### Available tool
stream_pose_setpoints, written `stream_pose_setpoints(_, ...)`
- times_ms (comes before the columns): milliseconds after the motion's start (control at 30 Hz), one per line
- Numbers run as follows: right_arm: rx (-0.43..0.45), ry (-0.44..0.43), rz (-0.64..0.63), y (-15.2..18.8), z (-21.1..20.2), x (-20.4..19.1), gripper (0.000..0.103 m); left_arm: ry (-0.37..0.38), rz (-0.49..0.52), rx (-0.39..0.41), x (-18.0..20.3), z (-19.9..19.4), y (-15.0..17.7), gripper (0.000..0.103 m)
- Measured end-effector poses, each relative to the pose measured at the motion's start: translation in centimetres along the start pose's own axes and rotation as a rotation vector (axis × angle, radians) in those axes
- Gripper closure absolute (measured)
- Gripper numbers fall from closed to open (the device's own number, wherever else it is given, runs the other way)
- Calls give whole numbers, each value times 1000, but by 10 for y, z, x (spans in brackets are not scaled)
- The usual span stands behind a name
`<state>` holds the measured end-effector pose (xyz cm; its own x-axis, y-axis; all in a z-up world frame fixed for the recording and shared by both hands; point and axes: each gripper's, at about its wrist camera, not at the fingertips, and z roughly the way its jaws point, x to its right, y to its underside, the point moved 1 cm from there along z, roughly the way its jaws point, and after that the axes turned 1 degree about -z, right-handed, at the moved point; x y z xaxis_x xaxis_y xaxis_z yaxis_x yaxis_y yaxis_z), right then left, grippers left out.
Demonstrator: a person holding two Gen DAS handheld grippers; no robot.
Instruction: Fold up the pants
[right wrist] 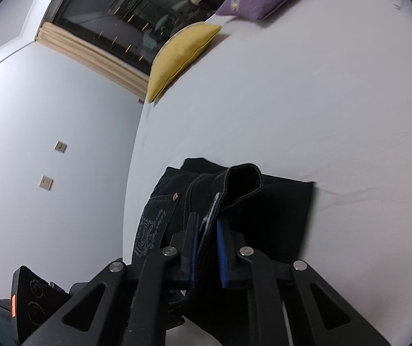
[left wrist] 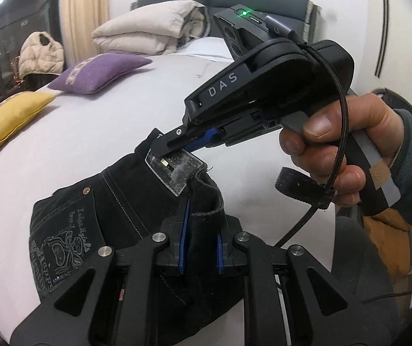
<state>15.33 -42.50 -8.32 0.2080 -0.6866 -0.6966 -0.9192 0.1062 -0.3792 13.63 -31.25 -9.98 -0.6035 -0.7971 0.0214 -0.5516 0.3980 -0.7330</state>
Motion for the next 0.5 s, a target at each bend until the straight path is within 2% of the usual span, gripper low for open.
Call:
stream_pose_setpoints(167,1,42,74,12,8,36,92,14,33,-76,11,41,17,90)
stream_pose_setpoints(267,-3,60,122,23,18,57,92,19,38,-148,15,71,36,84)
stream_pose_setpoints(333,-17,55,165,29,24,71,88,25,43,-148,17,75,43,82)
stream_pose_setpoints(367,-14,41,187,32,23,77,84,36,44,-143,19,74,43,75)
stream_pose_setpoints(400,-8,28,215,33,21,82,64,66,39,-145,20,69,43,64)
stream_pose_setpoints(433,-8,48,248,35,17,87,50,88,30,-153,20,65,44,53)
stream_pose_setpoints(467,3,41,267,37,12,89,45,117,9,-156,17,57,45,37)
stream_pose_setpoints(500,14,54,272,38,6,88,45,144,-14,-149,12,47,45,35)
